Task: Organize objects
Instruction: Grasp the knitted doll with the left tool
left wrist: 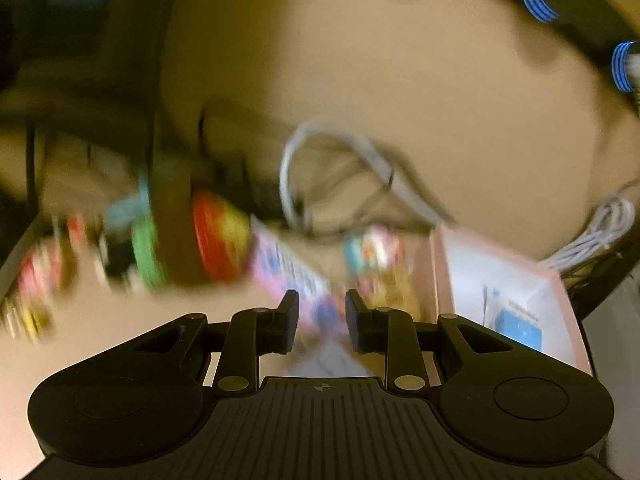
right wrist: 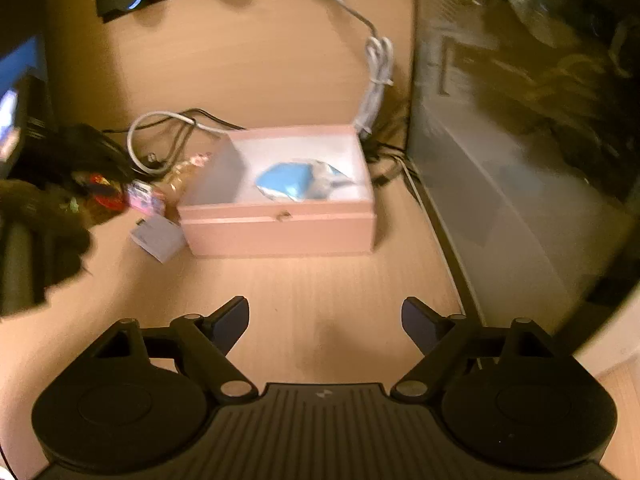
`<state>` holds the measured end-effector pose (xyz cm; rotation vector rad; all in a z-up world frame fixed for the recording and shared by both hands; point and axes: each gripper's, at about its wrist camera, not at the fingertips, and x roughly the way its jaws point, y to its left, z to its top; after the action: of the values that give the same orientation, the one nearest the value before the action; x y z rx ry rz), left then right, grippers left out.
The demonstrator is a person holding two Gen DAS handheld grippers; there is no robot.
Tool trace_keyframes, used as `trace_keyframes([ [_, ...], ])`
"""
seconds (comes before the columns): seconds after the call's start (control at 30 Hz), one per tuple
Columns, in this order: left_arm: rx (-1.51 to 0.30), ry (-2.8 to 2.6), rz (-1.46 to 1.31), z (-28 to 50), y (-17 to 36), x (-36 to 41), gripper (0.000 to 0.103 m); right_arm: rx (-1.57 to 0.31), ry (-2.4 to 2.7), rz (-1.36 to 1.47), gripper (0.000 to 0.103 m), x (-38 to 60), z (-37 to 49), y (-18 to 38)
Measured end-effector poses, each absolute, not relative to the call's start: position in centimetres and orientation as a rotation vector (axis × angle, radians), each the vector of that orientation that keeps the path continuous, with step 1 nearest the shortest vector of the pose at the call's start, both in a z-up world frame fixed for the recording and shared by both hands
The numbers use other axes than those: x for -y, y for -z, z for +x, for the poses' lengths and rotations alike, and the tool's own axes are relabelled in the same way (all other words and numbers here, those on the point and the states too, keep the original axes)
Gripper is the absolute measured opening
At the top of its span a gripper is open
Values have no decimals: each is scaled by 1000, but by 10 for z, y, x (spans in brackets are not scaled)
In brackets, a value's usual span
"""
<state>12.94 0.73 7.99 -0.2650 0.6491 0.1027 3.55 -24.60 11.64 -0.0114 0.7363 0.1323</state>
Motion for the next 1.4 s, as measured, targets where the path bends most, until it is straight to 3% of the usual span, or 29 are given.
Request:
trace_keyframes([
  [0.17,-547,-140,33,128,-87,-56,29,-772,-114,-20,85,249,33,-102],
  [0.47,-732,-79,-117,183,-56,-126,26,-803,-164,-42,85,215,36,-92],
  [0.73,-738,45,-131,182,-53,-99,26,-887,-177,-38,85,201,30,-77],
  [0.9,-750,148,-85,155,-55,-69,31,-900,-181,-30,85,200,32,-75],
  [1.27,-879,332,-28,75,-42,-31,30,-897,-250,-23,85,187,41,-73],
  [1.4,-927,345,-16,55,-28,-20,30,-900,-254,-21,92,185,43,-70],
])
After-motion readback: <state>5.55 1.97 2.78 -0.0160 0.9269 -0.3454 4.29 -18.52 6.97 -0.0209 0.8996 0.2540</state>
